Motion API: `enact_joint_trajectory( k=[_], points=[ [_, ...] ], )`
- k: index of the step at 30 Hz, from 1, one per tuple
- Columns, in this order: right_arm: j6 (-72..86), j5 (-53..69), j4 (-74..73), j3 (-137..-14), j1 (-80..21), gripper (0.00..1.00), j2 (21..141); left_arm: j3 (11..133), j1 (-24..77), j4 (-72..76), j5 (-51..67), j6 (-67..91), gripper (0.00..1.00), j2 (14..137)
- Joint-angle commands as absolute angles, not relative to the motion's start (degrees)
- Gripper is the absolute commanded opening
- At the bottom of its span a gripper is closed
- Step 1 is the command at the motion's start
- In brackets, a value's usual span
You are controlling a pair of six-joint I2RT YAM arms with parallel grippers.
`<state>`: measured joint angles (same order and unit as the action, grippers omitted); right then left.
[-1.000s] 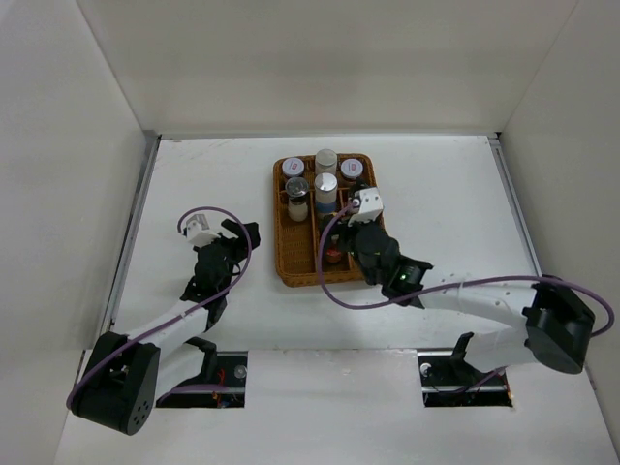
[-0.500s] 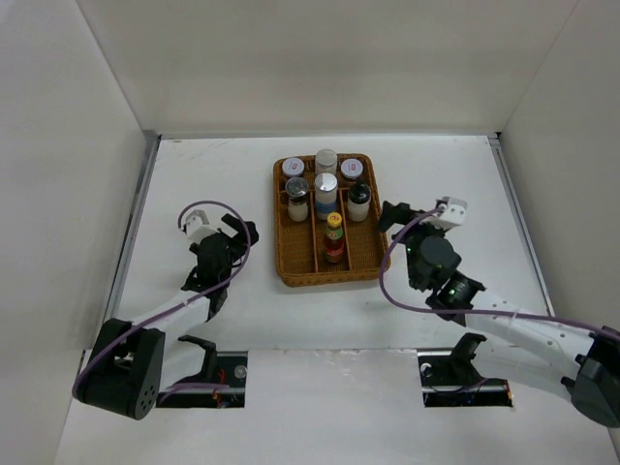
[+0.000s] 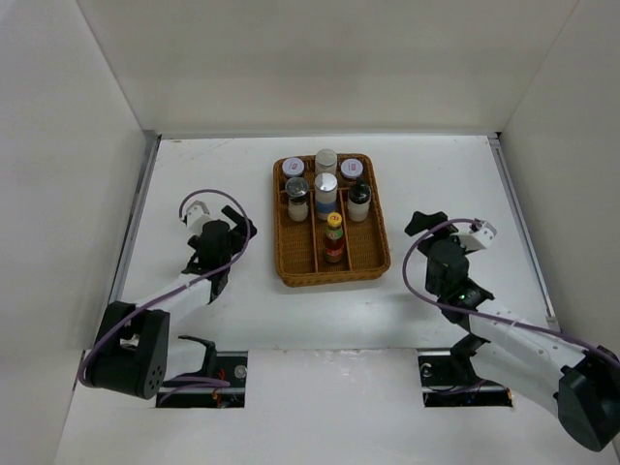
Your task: Organize the condiment bottles
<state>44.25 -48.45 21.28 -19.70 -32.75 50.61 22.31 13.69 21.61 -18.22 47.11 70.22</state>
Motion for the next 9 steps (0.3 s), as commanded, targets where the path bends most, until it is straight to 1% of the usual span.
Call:
enact_joint_trajectory(
  k=[1,9],
  points=[
    [52.20,-42.28,22.06,-18.55,-31.16,1.00,50.01,24.78,14.10,21.09,-18.37,46.67,1.00,70.49],
    [52.21,-40.34,22.67,-18.98,-30.98,1.00,51.59,26.10,14.46,21.27,-19.33,46.32,1.00,68.91]
  ],
)
